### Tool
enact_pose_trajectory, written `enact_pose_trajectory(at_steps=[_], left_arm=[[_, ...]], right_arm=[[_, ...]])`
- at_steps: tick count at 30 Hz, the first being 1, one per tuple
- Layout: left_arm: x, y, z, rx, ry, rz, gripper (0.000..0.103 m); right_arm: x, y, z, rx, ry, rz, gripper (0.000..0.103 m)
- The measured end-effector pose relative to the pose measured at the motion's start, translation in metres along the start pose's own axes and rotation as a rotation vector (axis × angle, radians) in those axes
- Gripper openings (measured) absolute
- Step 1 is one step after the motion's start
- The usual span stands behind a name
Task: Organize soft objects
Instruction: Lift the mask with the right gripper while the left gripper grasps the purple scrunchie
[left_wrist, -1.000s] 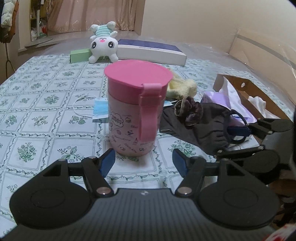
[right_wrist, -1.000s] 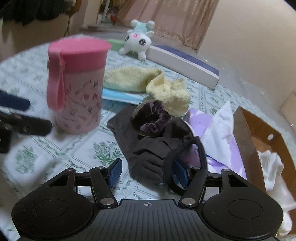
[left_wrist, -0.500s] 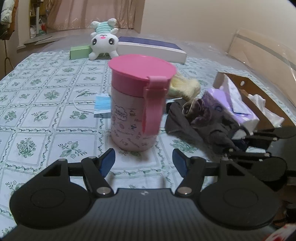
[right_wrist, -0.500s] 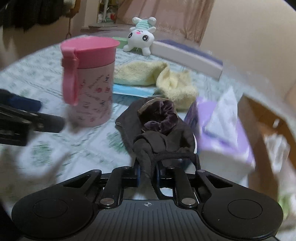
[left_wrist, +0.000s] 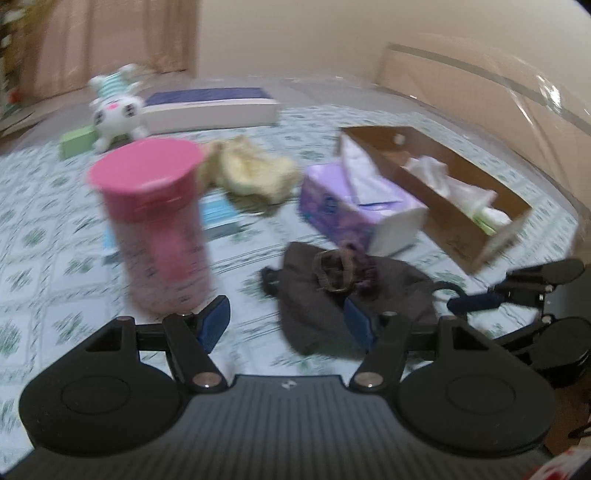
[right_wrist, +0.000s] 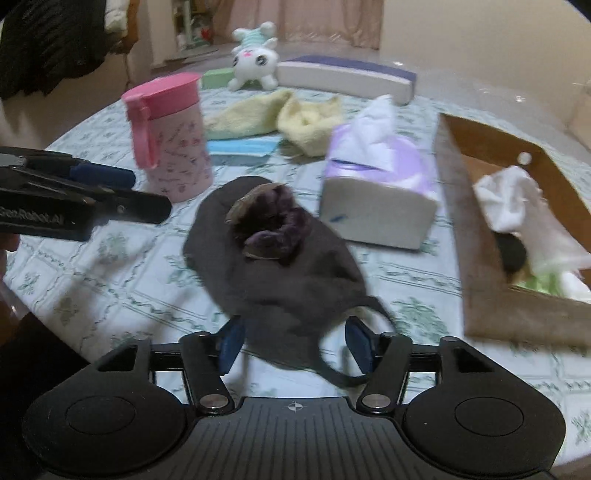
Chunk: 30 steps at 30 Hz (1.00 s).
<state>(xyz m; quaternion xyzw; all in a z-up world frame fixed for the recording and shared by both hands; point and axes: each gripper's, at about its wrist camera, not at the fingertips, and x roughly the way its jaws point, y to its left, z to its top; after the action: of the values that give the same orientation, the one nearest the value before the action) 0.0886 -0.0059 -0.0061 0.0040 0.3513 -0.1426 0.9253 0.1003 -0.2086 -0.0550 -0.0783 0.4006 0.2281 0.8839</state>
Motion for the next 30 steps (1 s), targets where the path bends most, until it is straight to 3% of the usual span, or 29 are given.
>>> enact_pose_trajectory(at_steps=[9,14,19,21,28,30], left_arm=[[0.050,-0.054,0.019,0.239,0.027,-0.091,0.063],[0.084,-0.071,0.017,0.337,0.067,-0.076,0.057],[0.103,-0.074,0.011,0.410,0.092,-0.029,0.032],[0.103,-0.072,0.010,0.411,0.091,-0.027,0.025],[0.065,-0.045,0.026,0.242,0.016,-0.046,0.024],[0.049,-0.036,0.029,0.204,-0.005,-0.036,0.024]], right_arm=[[-0.011,-0.028,-0.010,0.059,-0.049,-0.010,0.061],[-0.007,-0.043,-0.015,0.109,-0.058,-0.017,0.061],[-0.005,-0.051,-0.015,0.138,-0.073,-0.018,0.061],[-0.005,-0.052,-0.014,0.142,-0.089,-0.012,0.061],[-0.002,-0.030,0.000,0.049,-0.118,0.053,0.063],[0.001,-0.018,0.005,-0.006,-0.130,0.064,0.079]])
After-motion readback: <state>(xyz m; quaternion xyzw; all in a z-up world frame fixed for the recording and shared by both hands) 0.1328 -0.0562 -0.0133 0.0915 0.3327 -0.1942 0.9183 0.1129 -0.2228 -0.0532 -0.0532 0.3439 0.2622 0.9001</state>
